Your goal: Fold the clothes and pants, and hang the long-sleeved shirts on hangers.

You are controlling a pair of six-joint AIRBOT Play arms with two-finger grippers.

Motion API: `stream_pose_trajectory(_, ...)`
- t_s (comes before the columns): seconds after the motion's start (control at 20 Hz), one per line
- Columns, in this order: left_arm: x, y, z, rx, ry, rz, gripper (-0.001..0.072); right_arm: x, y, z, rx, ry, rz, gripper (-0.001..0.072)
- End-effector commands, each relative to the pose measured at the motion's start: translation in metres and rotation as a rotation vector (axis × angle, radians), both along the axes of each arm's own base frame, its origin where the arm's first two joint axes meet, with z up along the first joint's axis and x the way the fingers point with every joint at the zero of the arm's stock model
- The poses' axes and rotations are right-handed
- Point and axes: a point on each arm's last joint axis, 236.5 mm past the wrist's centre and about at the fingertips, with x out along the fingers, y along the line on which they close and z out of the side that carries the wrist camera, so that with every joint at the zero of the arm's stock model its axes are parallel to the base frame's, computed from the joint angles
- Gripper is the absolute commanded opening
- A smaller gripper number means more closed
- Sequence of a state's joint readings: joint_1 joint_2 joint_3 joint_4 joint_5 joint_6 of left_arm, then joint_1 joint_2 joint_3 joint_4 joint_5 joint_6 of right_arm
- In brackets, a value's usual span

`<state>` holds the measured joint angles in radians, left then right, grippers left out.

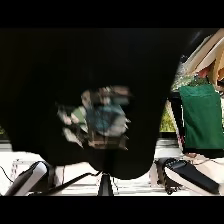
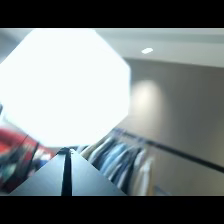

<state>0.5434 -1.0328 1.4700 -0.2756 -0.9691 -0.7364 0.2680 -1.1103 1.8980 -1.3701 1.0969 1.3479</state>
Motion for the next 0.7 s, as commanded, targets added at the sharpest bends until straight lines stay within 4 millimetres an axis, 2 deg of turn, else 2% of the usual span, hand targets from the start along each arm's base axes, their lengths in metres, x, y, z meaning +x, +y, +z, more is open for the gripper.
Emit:
stream_pose_trajectory(0.0, 0.148, 0.018, -0.139, 0.016, 0.288, 0.083, 0.0003, 0.129, 0.019, -0.132, -0.089, 0.169, -0.056, 0.0028)
stream_pose_trajectory(0.05, 0.183, 0.024, -0.177, 0.010, 0.347, 0.092, 0.0004, 0.160, 0.023, -0.161, -0.095, 0.168, -0.072, 0.0028)
stream_pose_trajectory(0.15, 0.236, 0.035, -0.238, -0.003, 0.428, 0.085, 0.0003, 0.220, 0.027, -0.212, -0.075, 0.122, -0.111, 0.0028)
stream_pose_trajectory(0.25, 0.280, 0.055, -0.284, -0.023, 0.472, 0.120, 0.0005, 0.260, 0.025, -0.249, -0.027, 0.069, -0.150, 0.0051)
stream_pose_trajectory(0.3, 0.297, 0.069, -0.300, -0.020, 0.479, 0.163, 0.0026, 0.275, 0.022, -0.264, 0.027, 0.056, -0.180, 0.0254)
stream_pose_trajectory(0.35, 0.306, 0.081, -0.310, 0.008, 0.479, 0.196, 0.0031, 0.284, 0.015, -0.276, 0.061, 0.062, -0.207, 0.0491)
stream_pose_trajectory(0.45, 0.303, 0.097, -0.311, 0.129, 0.477, 0.208, 0.0063, 0.283, -0.014, -0.293, 0.097, 0.168, -0.264, 0.0506)
stream_pose_trajectory(0.5, 0.293, 0.105, -0.310, 0.172, 0.515, 0.190, 0.0253, 0.275, -0.033, -0.300, 0.102, 0.255, -0.291, 0.0506)
stream_pose_trajectory(0.55, 0.276, 0.115, -0.318, 0.195, 0.619, 0.169, 0.0567, 0.261, -0.054, -0.306, 0.106, 0.362, -0.311, 0.0506)
stream_pose_trajectory(0.6, 0.252, 0.130, -0.337, 0.210, 0.782, 0.159, 0.0700, 0.244, -0.072, -0.311, 0.128, 0.467, -0.324, 0.0506)
stream_pose_trajectory(0.65, 0.215, 0.147, -0.368, 0.261, 1.000, 0.159, 0.0685, 0.221, -0.085, -0.318, 0.146, 0.583, -0.319, 0.0506)
